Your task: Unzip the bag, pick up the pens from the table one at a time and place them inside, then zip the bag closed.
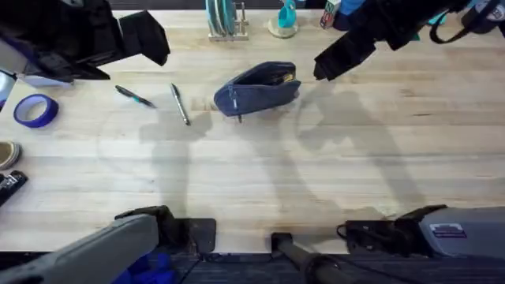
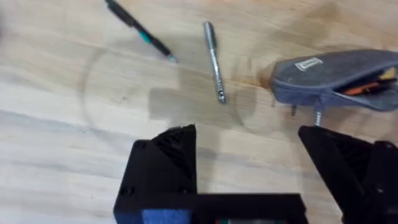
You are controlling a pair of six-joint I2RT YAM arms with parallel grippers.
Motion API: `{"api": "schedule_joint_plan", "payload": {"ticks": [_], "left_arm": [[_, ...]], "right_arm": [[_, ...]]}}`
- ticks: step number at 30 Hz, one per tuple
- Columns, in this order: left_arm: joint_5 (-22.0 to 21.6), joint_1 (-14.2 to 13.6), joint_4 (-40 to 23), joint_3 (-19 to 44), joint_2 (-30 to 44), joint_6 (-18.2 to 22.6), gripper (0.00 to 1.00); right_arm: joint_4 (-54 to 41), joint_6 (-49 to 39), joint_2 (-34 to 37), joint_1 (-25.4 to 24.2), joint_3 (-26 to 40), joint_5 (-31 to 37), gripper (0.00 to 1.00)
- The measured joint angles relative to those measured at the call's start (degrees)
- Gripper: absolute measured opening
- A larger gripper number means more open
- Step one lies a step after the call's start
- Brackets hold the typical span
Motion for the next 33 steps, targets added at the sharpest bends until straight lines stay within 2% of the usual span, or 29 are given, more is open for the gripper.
{"api": "schedule_joint_plan", "payload": {"ticks": [6,11,20,33], "left_arm": [[-2.6,-1.3,1.0,0.0,5.8,-5.5,0.996],[-3.0,-1.4,1.7,0.0,10.0,-7.4,0.995],[-1.8,-1.4,6.3,-0.5,16.6,-8.1,0.997],[-0.7,-1.4,14.2,-8.5,23.1,-8.5,0.979]], "right_arm": [[0.0,0.0,0.0,0.0,0.0,0.0,0.996],[0.0,0.0,0.0,0.0,0.0,0.0,0.996],[0.0,0.0,0.0,0.0,0.0,0.0,0.996],[0.0,0.0,0.0,0.0,0.0,0.0,0.996]]}}
